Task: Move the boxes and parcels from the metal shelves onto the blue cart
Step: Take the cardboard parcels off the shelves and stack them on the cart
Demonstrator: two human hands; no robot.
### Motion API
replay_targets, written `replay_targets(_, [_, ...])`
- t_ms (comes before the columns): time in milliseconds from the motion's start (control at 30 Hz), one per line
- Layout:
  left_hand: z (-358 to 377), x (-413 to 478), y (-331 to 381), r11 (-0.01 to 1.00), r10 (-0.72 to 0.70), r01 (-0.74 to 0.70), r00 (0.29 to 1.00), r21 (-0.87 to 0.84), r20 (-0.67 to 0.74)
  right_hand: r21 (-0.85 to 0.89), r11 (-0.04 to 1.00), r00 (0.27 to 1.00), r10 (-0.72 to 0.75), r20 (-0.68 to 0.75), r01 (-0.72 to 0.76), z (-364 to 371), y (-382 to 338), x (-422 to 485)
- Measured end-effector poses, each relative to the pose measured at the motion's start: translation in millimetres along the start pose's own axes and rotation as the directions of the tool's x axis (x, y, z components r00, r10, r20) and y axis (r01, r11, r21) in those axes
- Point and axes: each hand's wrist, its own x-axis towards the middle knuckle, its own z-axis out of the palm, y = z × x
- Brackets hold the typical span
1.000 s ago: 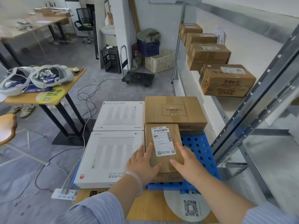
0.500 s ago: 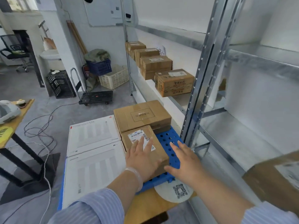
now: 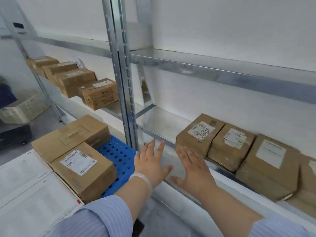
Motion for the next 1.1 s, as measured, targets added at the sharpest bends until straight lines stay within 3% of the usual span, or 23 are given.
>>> replay_targets(267, [15,-7,157,0.953,0.304,-0.304,0.953,0.001,0.000,-0.001,0.976,0.964,0.213,-0.160,-0.216,-68,107,-103])
replay_targets(500, [39,-68,352,0.840,0.536,-0.518,0.839,-0.165,0.097,-0.052,0.868,0.836,0.458,-0.303,-0.495,-143,232,-256])
replay_targets(767, [75,-158,529,0.697,0.701,-0.643,0.704,-0.318,0.112,-0.013,0.724,0.661,0.622,-0.419,-0.690,-202,326,-420])
replay_targets(1100, [95,-213,643,0.612,0.785,-0.675,0.580,-0.412,0.217,0.063,0.589,0.489,0.721,-0.491,-0.806,-247,384,-516])
